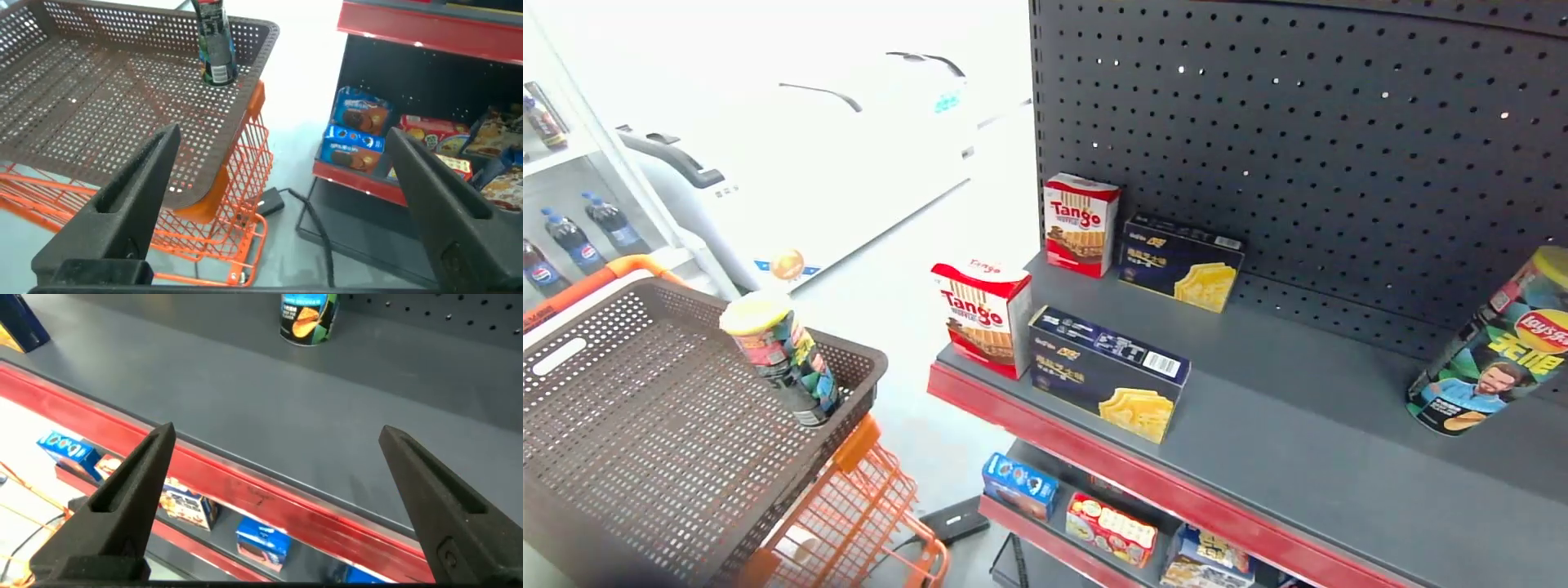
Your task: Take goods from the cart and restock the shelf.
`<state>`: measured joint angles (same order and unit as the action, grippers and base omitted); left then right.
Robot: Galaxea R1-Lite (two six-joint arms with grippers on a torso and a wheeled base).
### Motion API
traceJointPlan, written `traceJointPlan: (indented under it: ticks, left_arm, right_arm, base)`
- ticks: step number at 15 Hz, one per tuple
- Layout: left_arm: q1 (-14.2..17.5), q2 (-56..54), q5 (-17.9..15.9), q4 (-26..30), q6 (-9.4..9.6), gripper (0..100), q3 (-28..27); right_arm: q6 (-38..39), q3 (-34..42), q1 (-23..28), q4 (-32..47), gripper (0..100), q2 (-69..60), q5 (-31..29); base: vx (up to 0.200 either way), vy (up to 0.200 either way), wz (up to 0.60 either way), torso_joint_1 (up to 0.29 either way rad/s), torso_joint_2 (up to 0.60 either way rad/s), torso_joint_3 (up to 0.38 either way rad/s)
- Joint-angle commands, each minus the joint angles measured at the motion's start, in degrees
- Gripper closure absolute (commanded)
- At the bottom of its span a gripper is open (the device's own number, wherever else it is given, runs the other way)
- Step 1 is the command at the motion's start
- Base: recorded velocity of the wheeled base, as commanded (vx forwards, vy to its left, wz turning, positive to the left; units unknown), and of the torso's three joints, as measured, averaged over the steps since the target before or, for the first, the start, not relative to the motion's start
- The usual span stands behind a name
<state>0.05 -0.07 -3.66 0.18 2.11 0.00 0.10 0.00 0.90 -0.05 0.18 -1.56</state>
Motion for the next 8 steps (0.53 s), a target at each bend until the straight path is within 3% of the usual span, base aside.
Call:
traceJointPlan:
  ticks: [1,8]
  left_arm:
    - [0.0,0.1,0.1,0.0,0.00,0,0.0]
    - [0.0,0.1,0.1,-0.2,0.62,0,-0.2]
  right_arm:
    - [0.0,0.0,0.0,0.0,0,0.1,0.0]
    - [0.0,0.0,0.0,0.0,0,0.1,0.0]
  base:
    - [0.000,0.000,0.00,0.000,0.00,0.000]
    - [0.000,0.000,0.00,0.000,0.00,0.000]
